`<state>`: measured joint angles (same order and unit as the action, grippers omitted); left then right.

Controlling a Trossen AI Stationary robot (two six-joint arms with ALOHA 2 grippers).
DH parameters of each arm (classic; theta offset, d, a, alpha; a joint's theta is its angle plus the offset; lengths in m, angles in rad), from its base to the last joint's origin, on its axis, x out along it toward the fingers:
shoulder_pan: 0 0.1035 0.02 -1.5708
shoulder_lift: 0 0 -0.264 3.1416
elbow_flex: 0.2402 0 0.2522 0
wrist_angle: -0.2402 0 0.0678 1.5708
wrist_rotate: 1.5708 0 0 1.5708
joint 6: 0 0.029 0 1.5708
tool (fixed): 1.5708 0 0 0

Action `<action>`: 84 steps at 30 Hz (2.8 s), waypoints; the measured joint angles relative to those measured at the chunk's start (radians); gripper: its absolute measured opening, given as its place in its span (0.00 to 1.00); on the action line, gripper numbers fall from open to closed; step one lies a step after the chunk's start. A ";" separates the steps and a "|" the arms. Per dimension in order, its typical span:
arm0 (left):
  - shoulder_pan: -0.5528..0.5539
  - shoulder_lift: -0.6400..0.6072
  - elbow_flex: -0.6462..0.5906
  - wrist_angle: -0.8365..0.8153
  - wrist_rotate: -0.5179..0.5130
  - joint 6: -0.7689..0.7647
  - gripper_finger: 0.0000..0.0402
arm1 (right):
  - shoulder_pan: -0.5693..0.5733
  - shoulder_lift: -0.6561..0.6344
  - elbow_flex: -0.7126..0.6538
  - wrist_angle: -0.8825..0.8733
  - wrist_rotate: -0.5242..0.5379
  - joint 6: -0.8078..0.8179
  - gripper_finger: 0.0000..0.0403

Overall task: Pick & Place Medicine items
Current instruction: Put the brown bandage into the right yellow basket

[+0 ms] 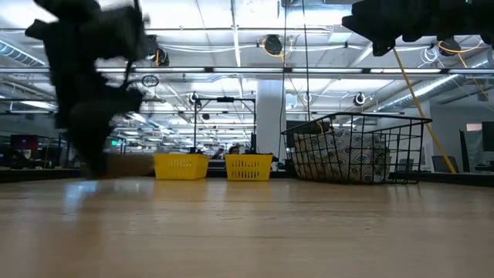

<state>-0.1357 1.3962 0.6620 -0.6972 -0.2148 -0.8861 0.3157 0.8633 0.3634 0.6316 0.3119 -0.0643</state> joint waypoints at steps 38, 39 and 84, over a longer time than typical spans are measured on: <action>-0.166 0.134 0.121 0.793 0.130 0.573 0.25 | -0.068 0.700 0.310 0.189 -0.146 0.269 0.59; -0.168 0.134 0.121 0.797 0.128 0.578 0.25 | -0.076 0.708 0.317 0.194 -0.181 0.299 0.62; -0.167 0.133 0.121 0.804 0.126 0.596 0.25 | -0.101 0.821 0.386 0.183 -0.265 0.333 0.35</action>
<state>-0.3023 1.5295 0.7834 0.1066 -0.0891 -0.2896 0.2150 1.6844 0.7490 0.8150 0.0471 0.2684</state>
